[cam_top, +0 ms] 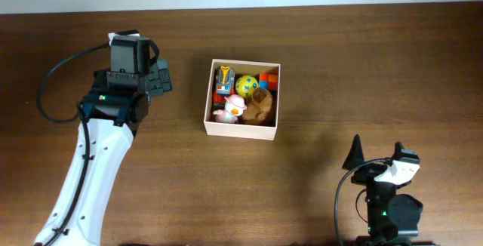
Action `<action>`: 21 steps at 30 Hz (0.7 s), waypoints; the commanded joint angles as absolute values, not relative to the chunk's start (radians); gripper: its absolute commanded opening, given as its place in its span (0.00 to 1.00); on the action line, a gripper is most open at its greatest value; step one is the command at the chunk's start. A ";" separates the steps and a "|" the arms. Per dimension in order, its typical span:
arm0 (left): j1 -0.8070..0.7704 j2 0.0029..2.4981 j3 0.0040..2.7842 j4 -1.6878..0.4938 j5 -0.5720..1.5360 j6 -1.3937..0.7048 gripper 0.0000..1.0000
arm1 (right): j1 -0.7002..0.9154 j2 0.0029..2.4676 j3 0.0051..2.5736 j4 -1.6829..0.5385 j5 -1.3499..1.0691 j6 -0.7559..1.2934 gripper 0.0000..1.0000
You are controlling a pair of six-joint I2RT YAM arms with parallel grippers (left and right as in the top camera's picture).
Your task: Pack container
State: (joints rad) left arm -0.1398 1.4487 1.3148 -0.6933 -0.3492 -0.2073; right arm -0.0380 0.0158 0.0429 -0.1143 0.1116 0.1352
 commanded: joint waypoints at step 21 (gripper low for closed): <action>-0.141 1.451 1.321 -0.693 -0.363 -0.224 0.99 | -0.046 0.004 0.011 -0.089 -0.015 -0.097 0.99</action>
